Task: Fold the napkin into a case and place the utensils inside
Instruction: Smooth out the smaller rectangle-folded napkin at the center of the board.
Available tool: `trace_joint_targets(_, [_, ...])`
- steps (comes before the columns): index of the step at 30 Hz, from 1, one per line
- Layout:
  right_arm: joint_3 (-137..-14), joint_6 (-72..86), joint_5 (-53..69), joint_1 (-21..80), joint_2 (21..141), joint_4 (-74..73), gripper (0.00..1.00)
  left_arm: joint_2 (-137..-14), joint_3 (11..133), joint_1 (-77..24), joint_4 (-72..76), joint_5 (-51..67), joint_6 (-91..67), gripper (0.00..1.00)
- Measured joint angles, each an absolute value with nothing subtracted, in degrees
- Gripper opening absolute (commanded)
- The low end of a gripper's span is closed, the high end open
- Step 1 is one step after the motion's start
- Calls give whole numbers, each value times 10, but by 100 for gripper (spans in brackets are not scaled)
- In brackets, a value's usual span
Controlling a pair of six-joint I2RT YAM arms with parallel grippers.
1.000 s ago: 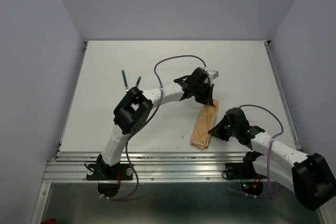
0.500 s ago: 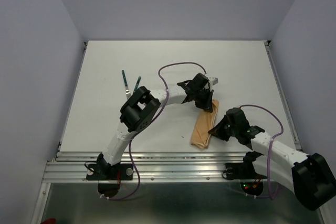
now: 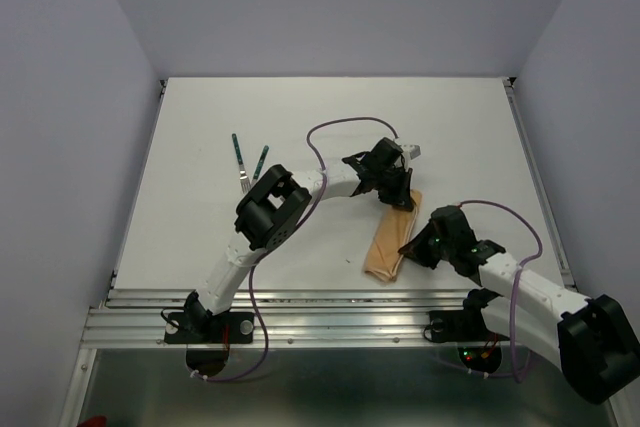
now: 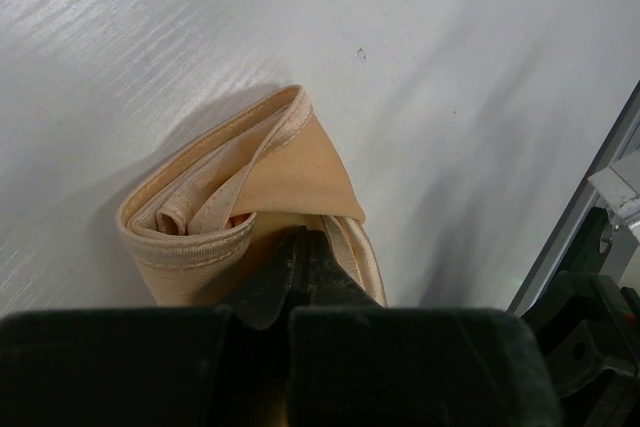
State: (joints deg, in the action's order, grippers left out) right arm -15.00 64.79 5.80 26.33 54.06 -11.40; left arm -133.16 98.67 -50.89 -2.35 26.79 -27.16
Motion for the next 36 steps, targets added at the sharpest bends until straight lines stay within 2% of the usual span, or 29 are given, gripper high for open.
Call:
trace_joint_targets(2, [-158,645,35,263,532,-141,51,-1332,987,-509,-23,268,-272,0])
trace_joint_targets(4, [-185,630,8,264,523,-181,52,-1332,987,-509,-23,268,-271,0])
trace_joint_targets(8, [-268,601,-85,265,514,-270,46,-1332,987,-509,-23,268,-270,0])
trace_joint_targets(12, [-337,576,-161,263,521,-317,30,-1331,985,-509,-20,268,-267,0])
trace_joint_targets(18, [-404,535,-217,240,623,-342,29,-1331,980,-509,-10,270,-265,0])
trace_joint_targets(20, [-423,518,-218,223,655,-341,29,-1331,979,-509,-9,270,-264,0])
trace_joint_targets(27, [-466,454,-182,168,751,-298,17,-1331,979,-509,-7,271,-261,0])
trace_joint_targets(36, [-480,426,-118,166,816,-243,17,-1331,979,-509,-6,270,-260,0])
